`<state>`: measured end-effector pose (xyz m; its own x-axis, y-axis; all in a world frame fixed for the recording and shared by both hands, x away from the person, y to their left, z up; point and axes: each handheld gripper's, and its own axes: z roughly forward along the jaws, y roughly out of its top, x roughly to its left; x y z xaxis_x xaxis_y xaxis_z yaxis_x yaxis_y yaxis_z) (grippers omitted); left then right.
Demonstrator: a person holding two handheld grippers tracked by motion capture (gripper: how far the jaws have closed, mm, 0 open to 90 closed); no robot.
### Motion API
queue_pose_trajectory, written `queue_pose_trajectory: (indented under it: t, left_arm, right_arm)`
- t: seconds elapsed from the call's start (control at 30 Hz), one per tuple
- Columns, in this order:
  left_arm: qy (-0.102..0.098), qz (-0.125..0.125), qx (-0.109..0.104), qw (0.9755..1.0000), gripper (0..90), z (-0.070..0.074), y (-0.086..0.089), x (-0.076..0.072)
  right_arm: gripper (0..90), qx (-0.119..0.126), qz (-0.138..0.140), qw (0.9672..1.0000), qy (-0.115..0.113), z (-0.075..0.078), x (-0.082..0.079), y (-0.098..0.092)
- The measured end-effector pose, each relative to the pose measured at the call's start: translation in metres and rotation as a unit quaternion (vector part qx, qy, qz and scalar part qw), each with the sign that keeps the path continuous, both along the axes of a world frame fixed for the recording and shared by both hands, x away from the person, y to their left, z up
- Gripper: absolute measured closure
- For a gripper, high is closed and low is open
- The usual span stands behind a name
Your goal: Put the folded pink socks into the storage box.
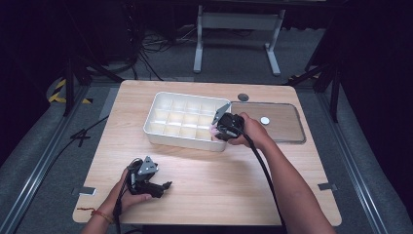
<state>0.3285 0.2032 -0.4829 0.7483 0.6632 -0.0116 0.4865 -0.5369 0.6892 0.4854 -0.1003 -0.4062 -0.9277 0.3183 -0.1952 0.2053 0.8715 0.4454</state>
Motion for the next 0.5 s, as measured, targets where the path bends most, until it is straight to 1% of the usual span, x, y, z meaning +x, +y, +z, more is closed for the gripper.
queue_pose_trajectory:
  t: [0.03, 0.13, 0.2, 0.27, 0.3, 0.33, 0.43, 0.47, 0.5]
  left_arm:
    - [0.000, 0.000, 0.000, 1.0000, 14.1, 0.000, 0.000, 0.000]
    - [0.000, 0.000, 0.000, 1.0000, 14.1, 0.000, 0.000, 0.000]
    - [0.000, 0.000, 0.000, 1.0000, 14.1, 0.000, 0.000, 0.000]
    - [0.000, 0.000, 0.000, 1.0000, 14.1, 0.000, 0.000, 0.000]
    - [0.000, 0.000, 0.000, 1.0000, 14.1, 0.000, 0.000, 0.000]
    - [0.000, 0.000, 0.000, 1.0000, 14.1, 0.000, 0.000, 0.000]
    - [0.000, 0.000, 0.000, 1.0000, 14.1, 0.000, 0.000, 0.000]
    - [0.000, 0.000, -0.001, 1.0000, 14.1, 0.000, 0.000, 0.000]
    - [0.000, 0.000, 0.000, 1.0000, 14.1, 0.000, 0.000, 0.000]
  right_arm:
    - [71.6, 0.001, 0.001, 1.0000, 0.000, 0.000, 0.000, 0.000]
    - [68.8, 0.017, -0.005, 0.9998, 0.008, 0.002, 0.001, -0.004]
    - [63.4, 0.031, -0.015, 0.9993, 0.016, 0.003, 0.002, -0.008]
    - [56.7, 0.038, -0.026, 0.9988, 0.018, 0.005, 0.003, -0.012]
    - [56.7, 0.038, -0.026, 0.9988, 0.018, 0.005, 0.003, -0.012]
    - [56.2, 0.043, -0.028, 0.9985, 0.017, 0.006, 0.003, -0.013]
    - [55.6, 0.067, -0.033, 0.9970, 0.019, 0.014, 0.003, -0.016]
    - [57.0, 0.077, -0.038, 0.9961, 0.022, 0.017, 0.004, -0.016]
    - [59.0, 0.080, -0.039, 0.9959, 0.018, 0.019, 0.004, -0.016]
